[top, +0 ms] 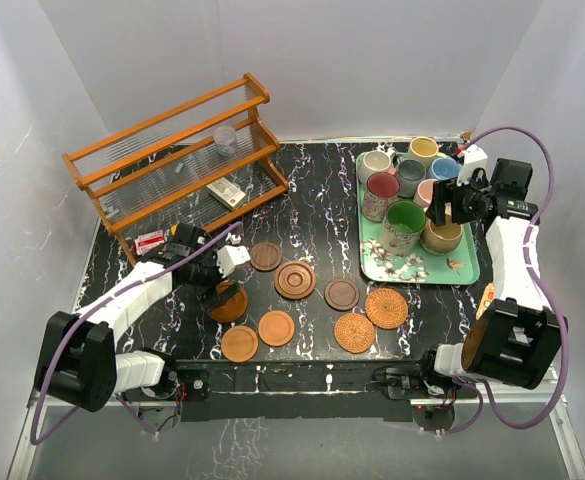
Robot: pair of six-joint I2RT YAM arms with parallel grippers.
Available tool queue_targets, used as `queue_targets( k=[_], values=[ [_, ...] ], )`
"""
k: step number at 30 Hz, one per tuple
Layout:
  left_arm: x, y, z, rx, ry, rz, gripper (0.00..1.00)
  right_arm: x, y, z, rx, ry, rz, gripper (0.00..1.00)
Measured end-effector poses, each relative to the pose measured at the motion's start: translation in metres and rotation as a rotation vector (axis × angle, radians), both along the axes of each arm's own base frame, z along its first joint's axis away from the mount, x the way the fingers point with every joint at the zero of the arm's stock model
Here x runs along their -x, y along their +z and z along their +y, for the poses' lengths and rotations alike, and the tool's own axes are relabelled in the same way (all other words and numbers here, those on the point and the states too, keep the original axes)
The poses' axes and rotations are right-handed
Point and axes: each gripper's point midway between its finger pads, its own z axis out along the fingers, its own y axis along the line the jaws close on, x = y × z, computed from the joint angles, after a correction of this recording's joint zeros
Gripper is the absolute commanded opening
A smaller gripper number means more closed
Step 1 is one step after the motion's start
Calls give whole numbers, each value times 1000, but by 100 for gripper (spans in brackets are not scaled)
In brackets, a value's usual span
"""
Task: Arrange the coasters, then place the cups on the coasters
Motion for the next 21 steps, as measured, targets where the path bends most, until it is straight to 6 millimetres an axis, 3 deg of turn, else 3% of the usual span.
queue_targets(
  k=[12,21],
  values=[
    [-31,-17,10,-74,62,-78,99,-9,18,26,-90,55,-122,74],
    [-65,-13,17,-115,148,-195,99,-11,18,55,-121,155,-149,75]
  ],
)
